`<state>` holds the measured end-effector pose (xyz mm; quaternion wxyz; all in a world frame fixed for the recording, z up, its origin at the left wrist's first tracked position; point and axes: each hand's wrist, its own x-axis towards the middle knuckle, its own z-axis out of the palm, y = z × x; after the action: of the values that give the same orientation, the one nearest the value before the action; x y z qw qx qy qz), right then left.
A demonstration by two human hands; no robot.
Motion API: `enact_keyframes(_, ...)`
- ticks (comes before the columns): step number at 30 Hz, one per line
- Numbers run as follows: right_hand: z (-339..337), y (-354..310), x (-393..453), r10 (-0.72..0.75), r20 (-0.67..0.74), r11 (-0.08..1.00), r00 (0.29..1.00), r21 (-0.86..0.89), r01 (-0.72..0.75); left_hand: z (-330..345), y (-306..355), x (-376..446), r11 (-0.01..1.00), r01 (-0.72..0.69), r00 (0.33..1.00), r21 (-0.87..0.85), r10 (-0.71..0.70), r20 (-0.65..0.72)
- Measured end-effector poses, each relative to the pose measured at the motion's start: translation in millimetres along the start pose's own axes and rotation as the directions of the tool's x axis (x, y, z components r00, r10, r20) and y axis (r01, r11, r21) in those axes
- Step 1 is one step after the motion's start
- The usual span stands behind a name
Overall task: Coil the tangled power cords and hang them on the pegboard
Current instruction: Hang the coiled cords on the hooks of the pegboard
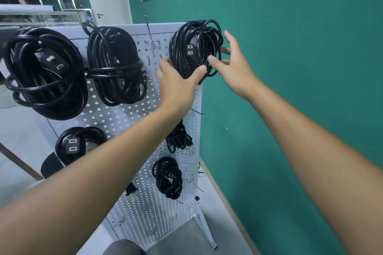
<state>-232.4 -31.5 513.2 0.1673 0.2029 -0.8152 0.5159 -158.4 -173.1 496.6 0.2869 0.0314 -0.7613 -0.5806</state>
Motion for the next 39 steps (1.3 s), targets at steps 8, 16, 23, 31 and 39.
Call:
enact_keyframes(8, -17.2, 7.2, -52.9, 0.021, -0.02, 0.992, 1.0, -0.124, -0.023, -2.2, -26.4, -46.5, 0.998, 0.014, 0.998, 0.061, -0.018, 0.066)
enact_keyframes(16, -20.2, 34.2, -133.4, 0.114, 0.01, 0.96, 0.993, -0.259, -0.107, -12.0, -70.5, -112.0, 0.966, -0.189, 0.92, 0.177, 0.112, 0.375)
enact_keyframes(23, -2.8, 132.1, -269.4, 0.367, 0.061, 0.879, 0.928, -0.349, -0.324, -5.8, -183.6, -207.9, 0.908, -0.271, 0.728, 0.319, -0.023, 0.685)
enact_keyframes(31, 37.0, 268.3, -458.2, 0.73, 0.21, 0.667, 0.65, -0.426, -0.611, 1.5, -298.4, -318.6, 0.826, -0.351, 0.347, 0.441, -0.323, 0.88)
enact_keyframes(39, 91.7, 353.0, -625.0, 0.932, 0.293, 0.336, 0.216, -0.466, -0.819, 27.1, -356.1, -388.5, 0.783, -0.44, 0.045, 0.439, -0.469, 0.882)
